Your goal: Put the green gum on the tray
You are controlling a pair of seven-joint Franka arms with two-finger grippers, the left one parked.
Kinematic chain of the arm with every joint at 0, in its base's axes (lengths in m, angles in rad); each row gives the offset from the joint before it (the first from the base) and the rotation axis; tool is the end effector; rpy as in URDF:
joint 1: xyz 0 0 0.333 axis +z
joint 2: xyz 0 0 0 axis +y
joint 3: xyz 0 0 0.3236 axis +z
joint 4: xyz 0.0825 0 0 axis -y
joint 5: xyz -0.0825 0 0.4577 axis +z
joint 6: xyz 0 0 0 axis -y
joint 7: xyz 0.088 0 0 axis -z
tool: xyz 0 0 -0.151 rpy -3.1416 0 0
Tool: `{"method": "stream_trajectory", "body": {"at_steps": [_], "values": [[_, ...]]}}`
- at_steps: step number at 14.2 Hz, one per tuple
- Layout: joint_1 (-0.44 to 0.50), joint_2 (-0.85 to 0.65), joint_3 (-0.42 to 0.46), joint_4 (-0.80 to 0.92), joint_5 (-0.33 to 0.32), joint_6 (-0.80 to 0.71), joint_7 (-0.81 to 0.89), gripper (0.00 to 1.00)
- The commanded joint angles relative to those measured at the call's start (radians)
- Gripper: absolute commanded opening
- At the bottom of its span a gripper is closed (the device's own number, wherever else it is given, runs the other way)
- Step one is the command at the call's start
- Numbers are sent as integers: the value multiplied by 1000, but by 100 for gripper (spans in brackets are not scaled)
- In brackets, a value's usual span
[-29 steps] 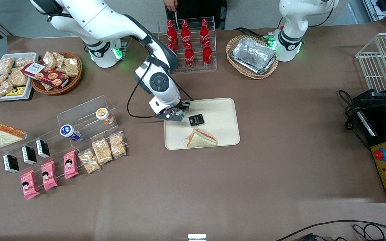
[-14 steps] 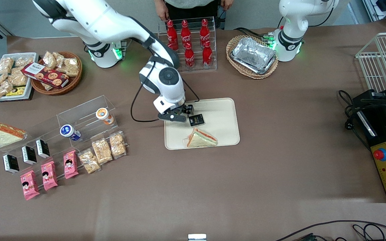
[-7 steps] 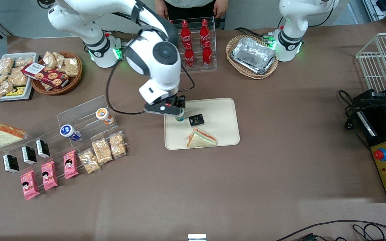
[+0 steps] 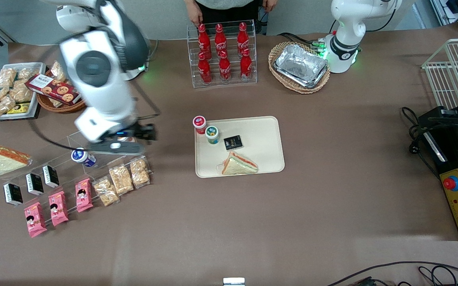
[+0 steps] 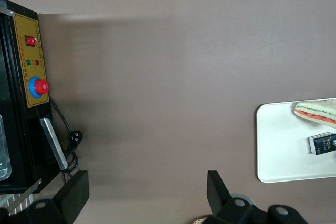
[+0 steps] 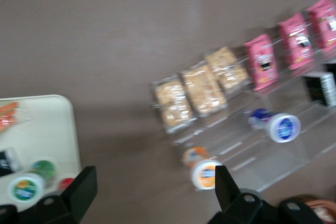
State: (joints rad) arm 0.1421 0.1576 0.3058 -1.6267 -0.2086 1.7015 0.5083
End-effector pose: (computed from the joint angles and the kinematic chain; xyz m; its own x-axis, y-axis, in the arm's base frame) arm 0.6218 0.2570 0.4718 0.9996 -0.0264 0.0088 -0.0275 -0.9844 0.1739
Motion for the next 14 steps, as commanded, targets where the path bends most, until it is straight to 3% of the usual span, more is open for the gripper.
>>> {"method": "stream_trajectory", "body": {"at_steps": [1, 4, 7, 9, 14], "values": [[-79, -68, -78, -9, 34, -36, -260, 100], [-73, -105, -302, -8, 149, -26, -492, 100], [-76, -131, -439, -5, 156, -23, -680, 100], [-76, -138, -490, 1, 176, -26, -752, 100], [-116, -156, -504, 10, 178, -37, -769, 100]]}}
